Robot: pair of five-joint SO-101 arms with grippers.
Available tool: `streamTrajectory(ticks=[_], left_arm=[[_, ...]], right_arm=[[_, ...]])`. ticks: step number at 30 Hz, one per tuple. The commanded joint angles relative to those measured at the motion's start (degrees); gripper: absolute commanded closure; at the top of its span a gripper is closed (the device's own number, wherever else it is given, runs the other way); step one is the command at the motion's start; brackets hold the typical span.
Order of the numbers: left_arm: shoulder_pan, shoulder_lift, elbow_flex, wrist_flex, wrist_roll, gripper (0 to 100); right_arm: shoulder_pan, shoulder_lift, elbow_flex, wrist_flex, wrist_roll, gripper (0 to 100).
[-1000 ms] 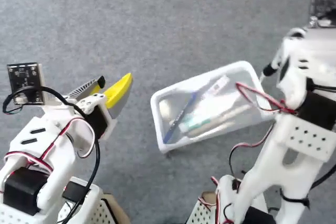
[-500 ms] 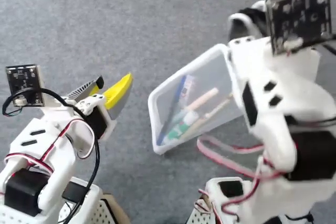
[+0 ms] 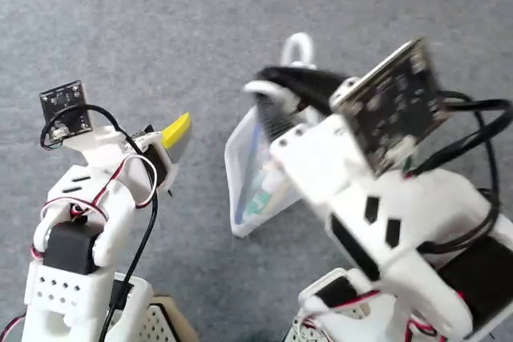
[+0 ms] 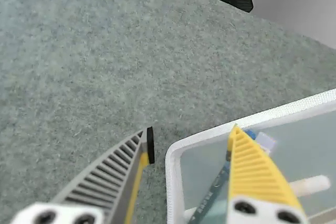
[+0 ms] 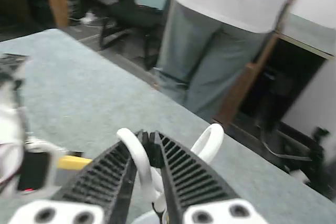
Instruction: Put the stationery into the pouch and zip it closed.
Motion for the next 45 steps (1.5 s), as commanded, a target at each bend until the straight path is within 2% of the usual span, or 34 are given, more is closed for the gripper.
streamTrajectory(ticks=[1,5,9,12,16,22,29,35,37,42,45], left_arm=[[-0.4,-0.8,-0.3,-1.2,1.7,75],[-0.4,-0.8,-0.7,-1.2,1.8,75],[-0.5,-0.8,-0.7,-1.7,1.1,75],[-0.5,-0.8,-0.7,-2.2,-3.6,75],[-2.4,-0.8,-0.8,-3.6,-7.6,75],[-6.9,-0.8,-0.8,-6.8,-11.4,75],[-10.8,-0.8,0.0,-14.6,-20.9,75],[-10.9,-0.8,0.6,-15.1,-28.2,75],[-11.0,-0.8,0.3,-15.1,-29.3,75],[-10.9,-0.8,0.3,-15.1,-29.7,75],[-10.7,-0.8,0.3,-15.1,-29.7,75]], right_arm=[[-9.1,-0.6,-4.1,0.2,-0.3,98.7],[-17.8,-0.5,-6.2,1.2,-0.3,98.7],[-21.5,-0.5,-5.7,4.7,-0.1,98.7],[-23.2,-0.7,-5.3,6.9,0.8,98.7],[-23.4,-0.9,-6.6,11.5,5.0,98.7],[-23.3,-4.1,-6.8,12.3,5.0,98.7],[-22.9,-6.3,5.0,12.3,4.9,98.7],[-22.9,-10.3,11.8,12.4,5.0,98.7],[-20.1,-12.4,12.4,12.3,4.7,98.7],[-1.0,-13.7,8.3,8.6,5.2,98.7],[5.7,-13.5,5.3,2.4,9.8,98.7]])
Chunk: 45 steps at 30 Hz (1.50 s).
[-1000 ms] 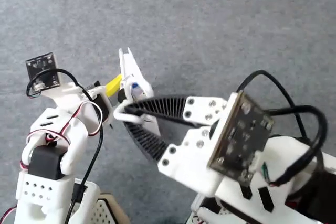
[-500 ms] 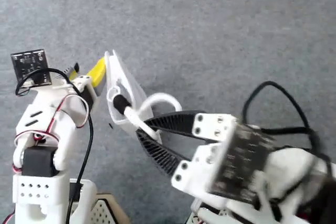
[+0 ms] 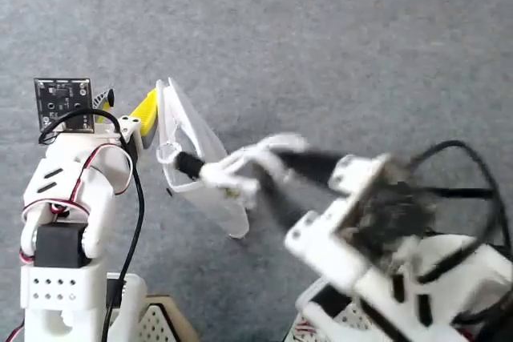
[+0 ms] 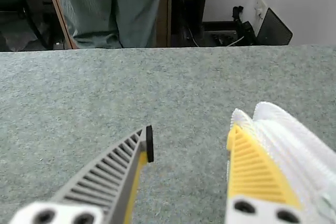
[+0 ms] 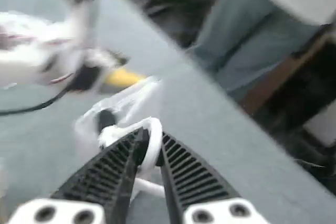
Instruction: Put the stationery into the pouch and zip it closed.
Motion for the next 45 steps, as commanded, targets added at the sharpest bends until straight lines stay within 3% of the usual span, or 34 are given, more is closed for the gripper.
streamTrajectory(ticks=[1,10,22,30,34,42,45], left_arm=[[-0.1,-0.8,-1.0,-1.4,-0.4,75],[1.9,-0.8,-1.0,-1.4,-0.3,75],[4.8,-0.8,-0.8,-1.0,0.0,75],[10.1,-0.9,0.0,-0.2,0.0,75],[13.8,-0.9,1.1,3.4,0.0,75],[13.6,-1.1,3.3,3.7,-1.1,75],[13.7,-2.5,3.6,3.7,-5.0,69]], right_arm=[[7.2,-0.3,-4.9,-7.6,5.2,98.7],[7.6,-0.1,-9.9,-23.1,6.6,98.7],[7.4,0.0,-9.5,-31.2,6.9,98.7],[7.2,5.5,-9.4,-28.0,6.5,98.7],[3.0,8.9,-9.9,-26.0,1.5,98.7],[-2.1,10.0,-9.5,-19.2,0.6,98.7],[-2.3,10.0,-9.5,-15.8,0.5,98.7]])
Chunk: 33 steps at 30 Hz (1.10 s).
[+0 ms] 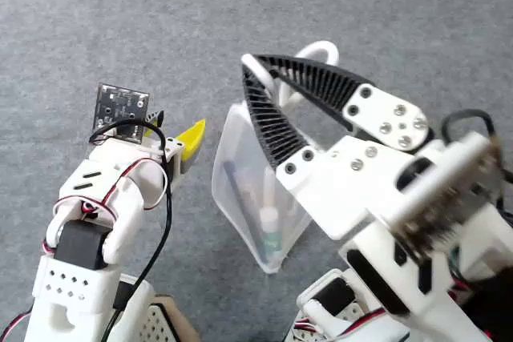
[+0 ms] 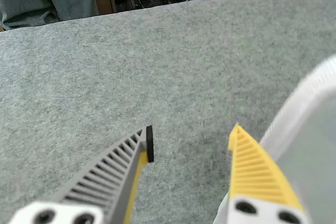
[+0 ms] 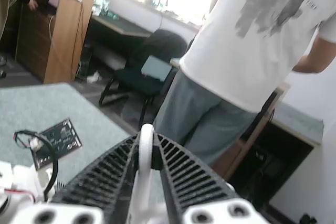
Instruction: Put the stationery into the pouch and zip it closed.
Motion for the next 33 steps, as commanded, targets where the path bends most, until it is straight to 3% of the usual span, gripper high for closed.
streamTrajectory(ticks=[1,7,16,24,30,33], left_arm=[[0.7,-2.6,0.3,0.3,-3.0,67],[0.8,-3.3,1.5,0.3,-3.3,63],[1.2,-3.4,1.4,5.0,-6.4,63],[8.7,-3.4,1.6,5.1,-8.6,63],[16.4,-3.4,2.3,4.6,-15.4,69],[15.9,-3.4,2.2,4.5,-16.6,76]], right_arm=[[-1.6,0.6,-1.5,3.4,-0.8,98.7],[-13.2,0.7,-1.4,7.9,-4.7,98.7],[-24.4,9.2,-12.0,7.9,-3.1,98.7],[-31.5,15.4,-19.1,15.6,-3.0,98.7],[-30.8,15.3,-18.9,16.5,-2.7,98.7],[-22.1,15.8,-19.4,15.5,-2.7,98.7]])
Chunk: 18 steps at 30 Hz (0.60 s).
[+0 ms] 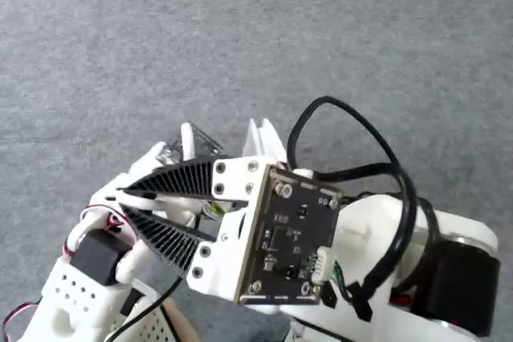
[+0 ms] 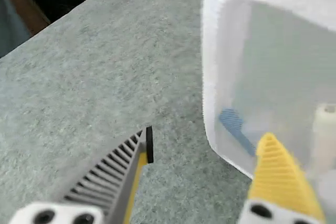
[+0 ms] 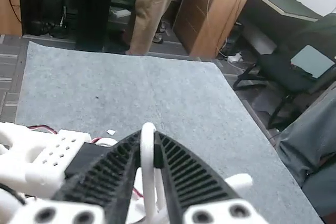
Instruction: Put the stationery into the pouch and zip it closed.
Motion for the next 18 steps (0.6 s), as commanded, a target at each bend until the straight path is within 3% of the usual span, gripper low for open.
streamTrajectory(ticks=[1,6,8,14,18], left_arm=[[-1.0,-0.6,-0.9,-0.4,-1.8,78],[-11.4,-0.6,0.4,-5.0,-1.5,79],[-15.2,-0.6,1.7,-8.9,-1.5,79],[-19.2,-0.6,4.6,-12.4,-1.5,79],[-19.2,-0.6,4.7,-12.4,-1.5,79]], right_arm=[[11.8,0.6,-1.5,-2.6,0.7,98.7],[37.0,1.3,-2.0,-15.0,0.5,98.7],[43.2,1.3,-2.1,-18.5,0.6,98.7],[51.3,0.7,-8.6,-25.0,1.3,98.7],[53.6,0.9,-10.0,-26.0,6.9,98.7]])
